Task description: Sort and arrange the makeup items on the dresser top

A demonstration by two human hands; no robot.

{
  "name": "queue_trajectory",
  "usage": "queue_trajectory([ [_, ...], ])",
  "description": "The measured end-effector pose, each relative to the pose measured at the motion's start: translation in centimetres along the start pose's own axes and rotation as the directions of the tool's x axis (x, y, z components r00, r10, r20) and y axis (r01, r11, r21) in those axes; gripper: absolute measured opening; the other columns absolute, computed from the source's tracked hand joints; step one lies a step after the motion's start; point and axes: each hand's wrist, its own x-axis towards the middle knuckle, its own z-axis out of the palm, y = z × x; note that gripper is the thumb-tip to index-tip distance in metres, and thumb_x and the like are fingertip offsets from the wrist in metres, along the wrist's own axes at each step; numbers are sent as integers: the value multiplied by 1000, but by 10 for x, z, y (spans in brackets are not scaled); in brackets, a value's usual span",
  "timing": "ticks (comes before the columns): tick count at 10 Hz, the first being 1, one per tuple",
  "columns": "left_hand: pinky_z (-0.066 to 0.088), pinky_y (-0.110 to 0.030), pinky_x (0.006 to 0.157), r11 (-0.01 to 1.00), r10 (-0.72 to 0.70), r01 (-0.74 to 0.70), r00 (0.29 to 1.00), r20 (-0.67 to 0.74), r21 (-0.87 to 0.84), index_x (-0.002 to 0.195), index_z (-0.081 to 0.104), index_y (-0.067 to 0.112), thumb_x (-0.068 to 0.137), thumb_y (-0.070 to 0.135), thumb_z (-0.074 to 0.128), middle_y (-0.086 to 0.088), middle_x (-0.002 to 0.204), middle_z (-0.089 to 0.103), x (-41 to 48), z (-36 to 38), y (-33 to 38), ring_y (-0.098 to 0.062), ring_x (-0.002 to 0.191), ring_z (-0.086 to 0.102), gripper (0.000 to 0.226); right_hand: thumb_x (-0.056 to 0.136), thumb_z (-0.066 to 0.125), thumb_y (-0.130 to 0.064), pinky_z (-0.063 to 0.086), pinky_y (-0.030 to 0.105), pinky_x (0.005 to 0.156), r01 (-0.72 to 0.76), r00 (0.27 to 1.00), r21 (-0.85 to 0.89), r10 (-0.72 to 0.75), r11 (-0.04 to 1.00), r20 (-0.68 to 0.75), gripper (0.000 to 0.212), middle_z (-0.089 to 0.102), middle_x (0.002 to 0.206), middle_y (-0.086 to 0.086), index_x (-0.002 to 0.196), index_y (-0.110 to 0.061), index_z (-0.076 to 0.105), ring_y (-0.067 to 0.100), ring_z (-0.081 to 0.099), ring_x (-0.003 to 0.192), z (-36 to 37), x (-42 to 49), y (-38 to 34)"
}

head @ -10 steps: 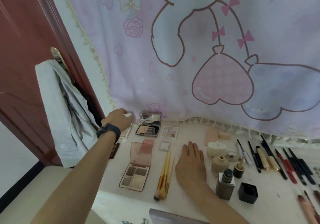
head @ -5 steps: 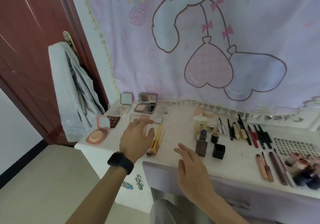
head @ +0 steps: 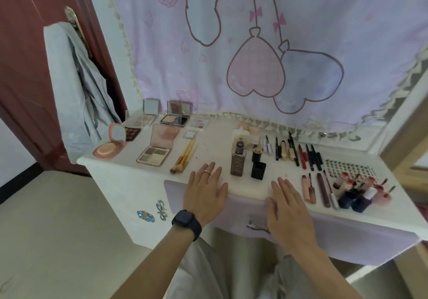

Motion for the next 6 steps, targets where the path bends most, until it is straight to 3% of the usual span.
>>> queue_trajectory([
  [1,-6,-40,121,998,-33,31,999,35,54,156,23,27,95,56,14,4,165,15,2,14,0,-15,153,4,69,107,32,-38,2,31,124,-17,999,-42,19,999,30,56,23,166,2,157,-14,31,16,14,155,11,0,6],
  [2,-23,-32,115,995,-66,64,997,25,80,157,19,33,93,62,5,6,166,11,0,22,-3,-15,153,0,72,107,30,-38,8,36,125,-27,1000,-50,26,998,-16,54,29,164,3,156,-14,34,17,20,154,18,-3,5],
  [4,-26,-24,112,993,-74,74,997,-10,93,155,26,35,95,61,10,7,164,20,-3,26,-2,-16,152,8,68,103,26,-43,22,42,122,17,998,-56,-21,998,-58,61,40,157,8,150,-10,45,23,34,148,17,-6,9],
  [5,-27,-23,112,993,-63,64,998,-20,96,155,26,35,94,62,9,7,164,20,-3,26,-4,-15,152,8,68,104,28,-44,13,37,123,16,999,-29,-17,999,-29,59,34,161,6,153,-13,40,20,27,151,16,-6,8],
  [6,-26,-24,112,995,-61,64,997,-36,80,155,26,35,94,62,9,6,164,20,-3,26,-2,-16,152,8,68,105,39,-44,8,32,124,3,992,40,-8,999,130,56,25,166,0,156,-20,35,15,17,154,-8,6,10],
])
